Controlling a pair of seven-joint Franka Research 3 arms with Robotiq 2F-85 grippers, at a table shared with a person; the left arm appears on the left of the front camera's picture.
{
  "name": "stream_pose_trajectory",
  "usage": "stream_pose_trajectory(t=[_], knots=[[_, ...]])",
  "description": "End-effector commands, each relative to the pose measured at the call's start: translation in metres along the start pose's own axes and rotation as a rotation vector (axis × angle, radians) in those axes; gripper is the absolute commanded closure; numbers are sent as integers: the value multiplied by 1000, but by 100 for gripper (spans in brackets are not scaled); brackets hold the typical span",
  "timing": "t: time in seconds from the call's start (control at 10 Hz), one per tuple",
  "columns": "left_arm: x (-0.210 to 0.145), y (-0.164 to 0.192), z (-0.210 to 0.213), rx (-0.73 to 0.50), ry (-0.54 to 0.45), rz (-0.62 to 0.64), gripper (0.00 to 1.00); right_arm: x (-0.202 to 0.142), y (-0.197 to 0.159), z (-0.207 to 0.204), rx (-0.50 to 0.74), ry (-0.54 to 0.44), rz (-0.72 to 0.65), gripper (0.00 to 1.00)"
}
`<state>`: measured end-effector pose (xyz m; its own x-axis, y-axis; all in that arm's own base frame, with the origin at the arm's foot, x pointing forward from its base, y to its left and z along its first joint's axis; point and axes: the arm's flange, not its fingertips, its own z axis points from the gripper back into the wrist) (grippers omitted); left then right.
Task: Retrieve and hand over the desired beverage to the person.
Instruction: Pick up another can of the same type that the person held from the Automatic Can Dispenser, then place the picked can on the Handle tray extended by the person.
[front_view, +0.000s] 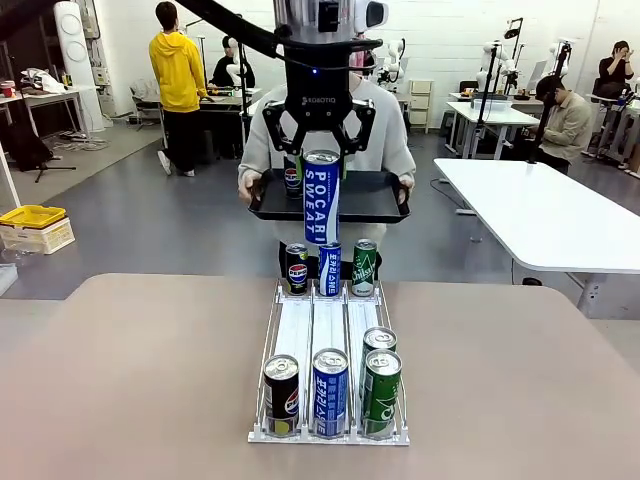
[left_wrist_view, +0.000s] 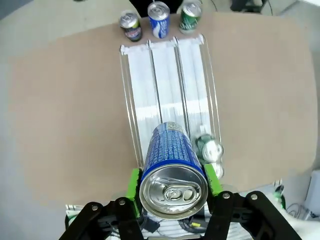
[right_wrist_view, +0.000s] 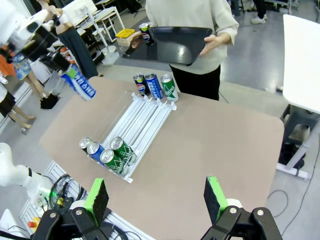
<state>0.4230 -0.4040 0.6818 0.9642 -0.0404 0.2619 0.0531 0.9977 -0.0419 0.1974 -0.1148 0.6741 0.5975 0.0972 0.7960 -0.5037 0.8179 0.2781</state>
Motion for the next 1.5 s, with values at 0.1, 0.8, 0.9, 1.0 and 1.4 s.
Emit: stream_pose_trajectory(t=[0.1,0.8,0.9,1.0,1.4], knots=[[31,-7,-14,-14,-23,53,96,0,1,-2,15,-1,2,0],[28,2,-25,-3,5,30,96,0,1,-2,15,-1,2,0],[28,2,-25,-3,5,30,96,0,1,-2,15,-1,2,0],[28,2,-25,-3,5,30,96,0,1,-2,15,-1,2,0],[28,2,-25,-3,5,30,96,0,1,-2,15,-1,2,0]])
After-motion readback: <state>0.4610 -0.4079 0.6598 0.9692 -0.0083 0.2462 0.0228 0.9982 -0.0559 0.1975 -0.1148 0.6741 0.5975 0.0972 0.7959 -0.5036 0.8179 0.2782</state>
